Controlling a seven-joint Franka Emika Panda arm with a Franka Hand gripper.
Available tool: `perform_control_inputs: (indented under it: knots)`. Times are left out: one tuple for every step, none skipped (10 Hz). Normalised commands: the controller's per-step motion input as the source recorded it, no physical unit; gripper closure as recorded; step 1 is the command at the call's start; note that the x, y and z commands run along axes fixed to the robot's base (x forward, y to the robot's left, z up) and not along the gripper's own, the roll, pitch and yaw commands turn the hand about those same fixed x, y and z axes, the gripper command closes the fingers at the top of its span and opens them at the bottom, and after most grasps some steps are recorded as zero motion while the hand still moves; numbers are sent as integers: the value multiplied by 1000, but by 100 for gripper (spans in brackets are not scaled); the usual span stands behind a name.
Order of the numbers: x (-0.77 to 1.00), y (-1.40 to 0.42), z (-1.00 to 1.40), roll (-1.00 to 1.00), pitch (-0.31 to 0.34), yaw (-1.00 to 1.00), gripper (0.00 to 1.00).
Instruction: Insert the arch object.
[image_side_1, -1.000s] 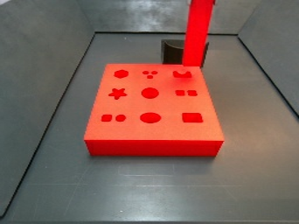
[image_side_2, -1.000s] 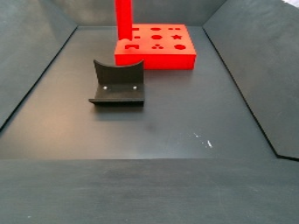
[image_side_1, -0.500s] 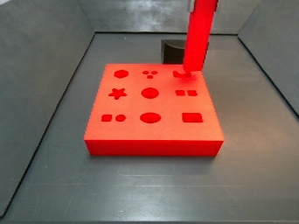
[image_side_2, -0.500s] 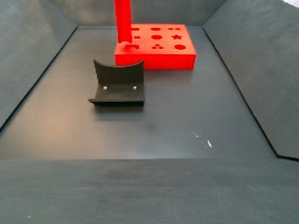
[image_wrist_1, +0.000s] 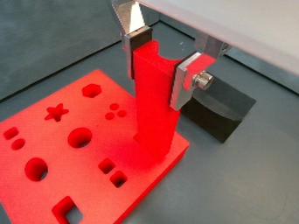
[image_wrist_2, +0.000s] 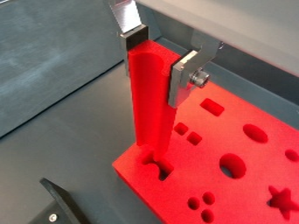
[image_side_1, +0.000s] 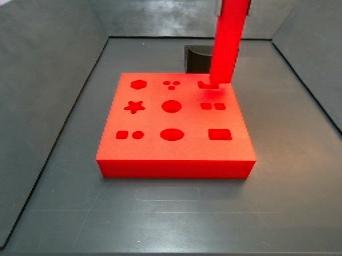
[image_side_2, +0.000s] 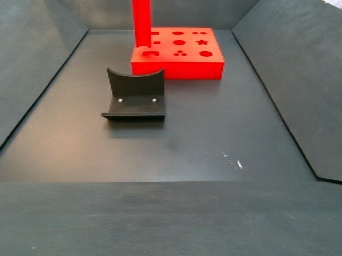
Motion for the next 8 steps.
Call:
perform_control_inputs:
  knots:
    - [0, 111, -9, -20, 10, 0, 100]
    - [-131, 180, -49, -224, -9, 0, 100]
    - [-149, 289, -94, -384, -54, 0, 100]
    - [-26, 237, -74, -419, -80, 40, 100]
    - [-20, 146, 0, -411, -109, 191, 100]
    - [0, 0, 0, -264, -66, 217, 100]
    - [0, -40, -57, -31, -3, 71, 100]
    - [151, -11, -49, 54, 0, 0, 100]
